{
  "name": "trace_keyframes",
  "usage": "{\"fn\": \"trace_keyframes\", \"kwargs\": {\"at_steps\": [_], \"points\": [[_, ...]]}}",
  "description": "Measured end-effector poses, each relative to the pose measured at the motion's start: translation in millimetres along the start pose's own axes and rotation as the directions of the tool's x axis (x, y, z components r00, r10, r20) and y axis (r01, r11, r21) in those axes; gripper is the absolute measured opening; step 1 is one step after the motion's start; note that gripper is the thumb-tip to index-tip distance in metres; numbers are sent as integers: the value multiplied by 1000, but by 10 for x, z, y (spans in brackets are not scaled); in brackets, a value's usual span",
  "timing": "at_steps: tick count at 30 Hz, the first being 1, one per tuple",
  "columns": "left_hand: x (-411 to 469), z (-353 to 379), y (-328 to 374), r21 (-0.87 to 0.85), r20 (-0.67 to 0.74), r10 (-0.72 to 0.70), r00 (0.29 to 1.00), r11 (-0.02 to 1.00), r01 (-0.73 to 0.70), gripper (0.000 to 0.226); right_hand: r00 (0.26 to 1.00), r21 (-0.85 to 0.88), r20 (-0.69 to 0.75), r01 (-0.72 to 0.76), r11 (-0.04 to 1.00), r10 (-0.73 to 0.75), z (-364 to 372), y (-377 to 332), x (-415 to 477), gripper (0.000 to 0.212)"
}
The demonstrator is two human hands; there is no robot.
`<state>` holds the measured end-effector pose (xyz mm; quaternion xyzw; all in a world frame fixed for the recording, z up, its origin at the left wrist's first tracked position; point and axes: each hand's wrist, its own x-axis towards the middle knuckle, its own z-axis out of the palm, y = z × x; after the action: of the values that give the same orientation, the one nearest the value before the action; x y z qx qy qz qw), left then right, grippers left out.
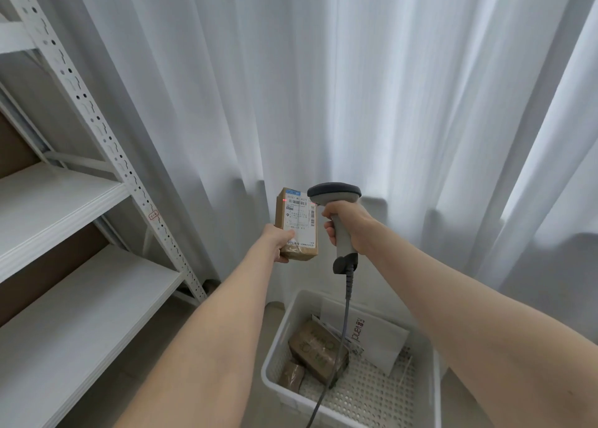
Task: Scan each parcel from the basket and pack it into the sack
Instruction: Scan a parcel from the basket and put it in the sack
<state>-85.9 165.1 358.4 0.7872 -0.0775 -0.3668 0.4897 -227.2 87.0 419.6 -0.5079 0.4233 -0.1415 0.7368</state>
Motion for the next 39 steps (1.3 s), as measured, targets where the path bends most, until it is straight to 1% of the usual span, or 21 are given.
{"fn": "trace_keyframes", "kwargs": {"at_steps": [8, 14, 27, 31, 34, 39], "points": [[-8, -113, -60, 0, -27, -2, 1000, 1000, 2, 21, 1000, -3, 14, -15, 1000, 15, 81, 12, -57, 10], [-26, -172, -102, 9, -27, -4, 1000, 1000, 4, 29, 999, -18, 28, -21, 1000, 21, 148, 21, -108, 10], [-21, -310, -181, 11, -21, -7, 1000, 1000, 8, 30, 999, -43, 24, -33, 999, 34, 304, 71, -108, 9], [-14, -354, -255, 14, -12, -21, 1000, 1000, 22, 24, 999, -34, 12, -37, 999, 37, 364, 158, -99, 2], [-38, -399, -341, 21, -13, -31, 999, 999, 31, 18, 999, -20, 14, -37, 999, 37, 396, 225, -133, 6], [-187, -482, -500, 10, -32, -29, 999, 1000, 29, 17, 998, -23, 49, -39, 999, 40, 446, 320, -292, 9]]}}
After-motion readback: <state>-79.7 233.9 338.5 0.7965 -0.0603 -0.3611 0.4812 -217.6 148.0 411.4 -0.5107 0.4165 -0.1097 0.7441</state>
